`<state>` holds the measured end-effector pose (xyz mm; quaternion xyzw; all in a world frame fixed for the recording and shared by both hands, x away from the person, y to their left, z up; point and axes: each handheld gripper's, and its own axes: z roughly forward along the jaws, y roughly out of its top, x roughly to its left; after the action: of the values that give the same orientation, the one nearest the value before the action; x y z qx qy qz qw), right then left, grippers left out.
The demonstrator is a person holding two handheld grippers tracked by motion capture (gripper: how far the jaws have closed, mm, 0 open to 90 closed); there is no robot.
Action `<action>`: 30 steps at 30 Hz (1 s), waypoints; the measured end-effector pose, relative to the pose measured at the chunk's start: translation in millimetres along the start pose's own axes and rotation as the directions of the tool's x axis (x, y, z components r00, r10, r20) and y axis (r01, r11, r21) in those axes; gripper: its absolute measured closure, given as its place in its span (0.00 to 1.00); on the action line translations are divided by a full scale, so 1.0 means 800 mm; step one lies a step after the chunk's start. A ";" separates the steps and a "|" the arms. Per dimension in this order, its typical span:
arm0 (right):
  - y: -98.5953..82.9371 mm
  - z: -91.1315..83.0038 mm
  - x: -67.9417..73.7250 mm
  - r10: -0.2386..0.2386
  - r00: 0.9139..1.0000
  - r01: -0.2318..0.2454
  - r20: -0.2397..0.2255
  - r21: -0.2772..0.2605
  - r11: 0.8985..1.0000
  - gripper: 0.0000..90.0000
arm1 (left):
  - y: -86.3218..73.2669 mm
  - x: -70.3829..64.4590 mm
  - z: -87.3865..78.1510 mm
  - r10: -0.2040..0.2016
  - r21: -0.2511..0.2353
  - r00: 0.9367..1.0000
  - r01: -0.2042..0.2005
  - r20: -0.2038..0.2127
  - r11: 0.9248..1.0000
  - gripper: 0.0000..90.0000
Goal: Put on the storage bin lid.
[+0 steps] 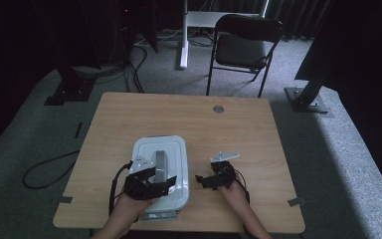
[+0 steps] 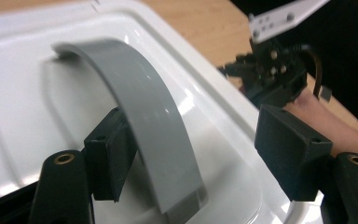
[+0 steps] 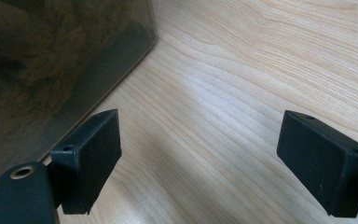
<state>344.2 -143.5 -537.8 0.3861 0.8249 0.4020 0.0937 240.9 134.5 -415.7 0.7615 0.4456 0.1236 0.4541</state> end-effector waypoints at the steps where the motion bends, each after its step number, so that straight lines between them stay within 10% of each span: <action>1: 0.000 -0.001 -0.001 0.003 1.000 -0.003 0.003 -0.001 1.000 0.14 | 0.000 0.001 -0.003 0.003 -0.009 1.000 -0.003 -0.002 1.000 0.34; 21: -0.001 -0.006 -0.007 0.015 1.000 -0.014 0.017 -0.015 1.000 0.14 | -0.019 0.074 -0.044 -0.041 -0.076 0.992 0.032 -0.122 0.997 0.30; 30: -0.001 -0.006 -0.006 0.010 1.000 -0.010 0.021 -0.021 1.000 0.14 | -0.040 0.106 -0.048 -0.021 -0.082 0.987 0.008 -0.159 0.997 0.12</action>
<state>345.0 -150.3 -535.9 0.3936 0.8176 0.4071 0.1046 249.0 230.1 -438.5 0.7268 0.4808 0.1991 0.4483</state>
